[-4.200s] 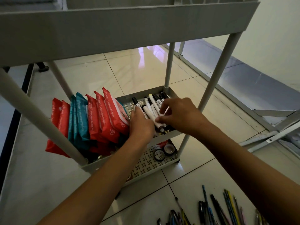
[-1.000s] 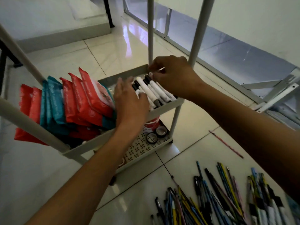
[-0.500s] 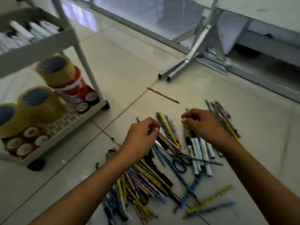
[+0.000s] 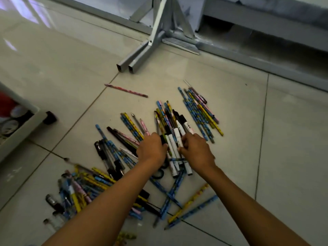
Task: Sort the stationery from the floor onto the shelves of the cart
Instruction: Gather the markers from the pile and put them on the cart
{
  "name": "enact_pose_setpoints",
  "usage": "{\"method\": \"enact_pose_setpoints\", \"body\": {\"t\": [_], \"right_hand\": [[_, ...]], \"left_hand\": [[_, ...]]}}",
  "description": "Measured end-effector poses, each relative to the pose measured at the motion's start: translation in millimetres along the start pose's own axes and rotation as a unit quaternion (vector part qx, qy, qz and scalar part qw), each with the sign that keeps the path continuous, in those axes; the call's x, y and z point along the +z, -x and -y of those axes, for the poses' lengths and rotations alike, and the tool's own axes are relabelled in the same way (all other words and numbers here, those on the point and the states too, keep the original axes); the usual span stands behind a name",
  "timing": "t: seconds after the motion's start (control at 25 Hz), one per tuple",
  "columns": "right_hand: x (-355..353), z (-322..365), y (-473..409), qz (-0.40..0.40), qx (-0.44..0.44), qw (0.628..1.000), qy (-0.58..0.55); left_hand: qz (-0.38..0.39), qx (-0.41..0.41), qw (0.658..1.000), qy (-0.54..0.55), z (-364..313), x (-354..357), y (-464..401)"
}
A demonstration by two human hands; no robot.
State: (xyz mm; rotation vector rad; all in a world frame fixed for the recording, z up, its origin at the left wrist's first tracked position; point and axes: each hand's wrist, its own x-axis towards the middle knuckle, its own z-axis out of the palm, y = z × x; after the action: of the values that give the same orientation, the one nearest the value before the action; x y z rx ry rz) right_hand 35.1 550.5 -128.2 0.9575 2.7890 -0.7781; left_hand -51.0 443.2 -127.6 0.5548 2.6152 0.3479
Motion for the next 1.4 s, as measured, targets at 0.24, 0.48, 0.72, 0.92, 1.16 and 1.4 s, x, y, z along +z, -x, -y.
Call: {"method": "enact_pose_setpoints", "body": {"t": [0.24,0.48,0.72,0.92,1.16,1.4], "right_hand": [[3,-3,3,-0.009,-0.019,1.000,-0.003],[10,1,2,0.019,-0.028,0.999,-0.018],[12,3,2,0.010,-0.015,0.999,-0.034],[17,5,6,0.004,-0.007,0.998,-0.055],[16,0,7,0.016,0.026,0.989,-0.143],[15,-3,13,0.012,0.025,0.990,-0.140]], "left_hand": [[-0.025,-0.005,0.998,0.057,2,19,1],[0.042,-0.037,0.993,0.103,3,19,3],[0.079,-0.078,0.986,0.125,2,17,6],[0.088,-0.071,0.988,0.101,-2,15,9],[0.077,-0.066,0.990,0.096,-3,20,14],[0.038,-0.037,0.999,0.005,-10,26,26]]}}
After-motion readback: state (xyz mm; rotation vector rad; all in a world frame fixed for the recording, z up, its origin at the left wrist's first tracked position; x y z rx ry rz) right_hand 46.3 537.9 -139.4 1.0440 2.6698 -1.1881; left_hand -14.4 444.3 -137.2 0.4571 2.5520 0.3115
